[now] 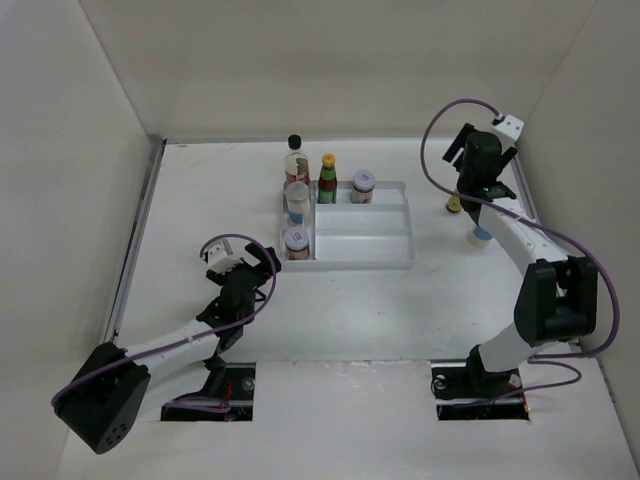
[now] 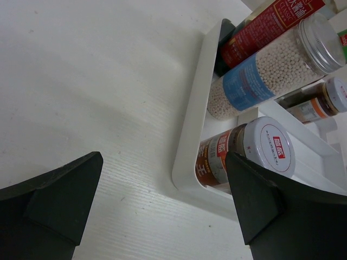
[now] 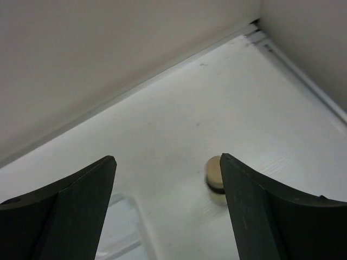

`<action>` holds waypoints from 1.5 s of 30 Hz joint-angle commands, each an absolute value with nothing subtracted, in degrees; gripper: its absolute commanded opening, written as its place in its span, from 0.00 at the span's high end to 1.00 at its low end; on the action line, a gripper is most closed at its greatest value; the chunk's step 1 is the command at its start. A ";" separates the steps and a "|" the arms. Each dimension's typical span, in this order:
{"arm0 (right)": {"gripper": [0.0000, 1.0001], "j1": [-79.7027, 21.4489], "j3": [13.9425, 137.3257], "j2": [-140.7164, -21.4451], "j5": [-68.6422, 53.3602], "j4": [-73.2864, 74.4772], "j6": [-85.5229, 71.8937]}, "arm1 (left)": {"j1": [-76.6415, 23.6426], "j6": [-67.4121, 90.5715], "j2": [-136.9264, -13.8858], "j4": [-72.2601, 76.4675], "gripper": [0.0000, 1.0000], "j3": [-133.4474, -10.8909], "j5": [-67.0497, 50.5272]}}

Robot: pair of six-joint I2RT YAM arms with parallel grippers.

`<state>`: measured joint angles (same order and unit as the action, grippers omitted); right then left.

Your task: Organize the condiment bottles

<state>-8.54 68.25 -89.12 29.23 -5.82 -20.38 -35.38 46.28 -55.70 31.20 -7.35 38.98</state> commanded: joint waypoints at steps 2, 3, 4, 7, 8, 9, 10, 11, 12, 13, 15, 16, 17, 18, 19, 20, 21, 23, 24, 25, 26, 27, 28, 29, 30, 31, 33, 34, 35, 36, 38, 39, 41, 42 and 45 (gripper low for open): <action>0.16 -4.88 70.04 -91.75 32.08 -3.17 -19.51 | -34.94 46.23 -56.43 33.93 0.00 -8.53 39.29; 0.16 -4.27 70.83 -92.89 31.65 -2.21 -19.34 | -34.93 46.23 -56.16 33.93 0.00 -8.53 39.29; 0.17 -3.74 71.54 -94.03 31.03 -1.50 -19.16 | -34.85 46.14 -55.99 33.93 0.00 -8.53 39.55; 0.23 -2.51 73.82 -97.46 28.40 0.00 -19.16 | -34.23 46.14 -57.30 33.93 0.00 -8.70 39.55; 0.25 -2.33 74.26 -98.25 27.69 0.00 -19.42 | -34.23 46.14 -58.00 33.93 0.00 -8.96 39.29; 0.27 -2.33 74.62 -99.04 27.16 0.09 -19.42 | -34.23 46.14 -58.44 33.93 0.00 -9.14 39.20; 0.28 -2.41 74.79 -99.75 26.81 0.09 -19.25 | -34.23 46.14 -58.53 34.01 0.00 -9.23 39.11; 0.29 -2.42 74.97 -100.19 26.55 0.09 -19.16 | -34.23 46.14 -58.62 34.01 0.00 -9.32 39.02; 0.32 -2.42 75.14 -100.80 26.46 0.09 -18.99 | -34.14 46.14 -58.88 34.10 0.00 -9.32 39.28; 0.36 -2.33 75.58 -101.68 26.46 0.26 -18.98 | -34.14 46.14 -59.32 34.19 0.00 -9.40 39.46; 0.49 -1.98 76.72 -103.00 25.84 0.88 -19.42 | -33.79 46.05 -60.38 34.28 0.00 -9.49 39.11; 0.56 -2.06 76.99 -103.36 25.49 1.05 -19.42 | -33.79 46.05 -60.47 34.28 0.00 -9.58 39.02; 0.62 -2.15 76.91 -103.45 25.66 0.79 -19.42 | -33.79 46.05 -60.29 34.28 0.00 -9.67 39.02; 0.67 -2.15 76.38 -102.84 26.01 0.09 -19.25 | -33.79 46.05 -60.12 34.28 0.00 -9.67 39.11; 0.69 -2.24 75.77 -102.05 26.54 -1.22 -18.81 | -33.71 46.05 -60.12 34.28 0.00 -9.67 39.46; 0.70 -2.59 75.07 -101.00 27.06 -2.88 -18.46 | -33.62 46.05 -60.64 34.36 0.00 -9.67 39.55; 0.71 -3.29 74.36 -99.59 27.07 -4.73 -18.20 | -33.44 46.05 -61.17 34.37 0.00 -9.75 39.38; 0.71 -6.35 73.30 -96.95 26.46 -8.07 -16.71 | -33.35 46.05 -61.70 34.37 0.00 -9.93 39.02; 0.71 -7.68 73.21 -96.25 26.37 -8.69 -15.66 | -33.35 46.05 -61.70 34.37 0.00 -10.02 39.02; 0.71 -9.69 73.47 -95.63 26.63 -9.22 -14.17 | -33.35 46.05 -61.61 34.37 0.00 -10.02 39.28; 0.70 -11.28 73.82 -95.28 26.80 -9.84 -13.28 | -33.35 45.97 -61.61 34.37 0.00 -9.93 39.55; 0.70 -12.60 74.44 -95.36 26.81 -9.93 -13.01 | -33.18 45.97 -62.05 34.37 0.00 -10.02 39.64; 0.70 -13.74 75.40 -95.71 26.63 -9.84 -12.92 | -33.00 45.97 -62.40 34.37 0.00 -10.02 39.46; 0.70 -14.80 76.02 -96.23 26.63 -9.76 -13.01 | -32.91 45.97 -62.40 34.37 0.00 -10.11 39.20; 0.70 -15.76 76.37 -96.76 26.37 -10.02 -13.18 | -32.91 45.97 -61.97 34.37 0.00 -10.11 39.11; 0.70 -16.73 76.64 -97.38 26.19 -10.11 -13.44 | -32.91 45.97 -61.27 34.37 0.00 -9.85 39.20; 0.70 -18.32 77.25 -98.96 26.02 -10.81 -13.62 | -32.83 45.88 -60.56 34.37 0.00 -9.49 39.90; 0.70 -18.93 77.60 -99.92 25.84 -11.42 -13.62 | -32.65 45.88 -60.64 34.37 0.00 -9.41 40.16; 0.70 -19.55 77.96 -100.71 25.49 -11.77 -13.71 | -32.65 45.88 -60.91 34.37 0.00 -9.40 40.17; 0.70 -20.16 78.39 -101.42 25.23 -11.86 -13.88 | -32.65 45.88 -61.00 34.37 0.00 -9.49 39.90; 0.69 -21.31 78.84 -102.65 25.14 -11.87 -14.24 | -32.82 45.88 -60.65 34.37 0.00 -9.49 40.08; 0.69 -21.75 79.19 -103.44 25.05 -11.87 -14.24 | -32.83 45.88 -60.56 34.37 0.00 -9.41 40.25; 0.69 -21.93 80.33 -105.37 24.87 -11.25 -14.24 | -32.65 45.88 -60.91 34.37 0.00 -9.40 40.25; 0.68 -22.01 80.51 -106.08 24.87 -11.16 -14.41 | -32.74 45.88 -61.00 34.37 0.00 -9.40 40.25; 0.65 -22.01 79.81 -107.49 24.79 -11.16 -15.38 | -32.83 45.88 -60.29 34.37 0.00 -9.32 40.25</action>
<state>-21.47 76.90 -107.44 24.73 -6.42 -14.59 -33.04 46.24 -61.69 31.57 -7.92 39.24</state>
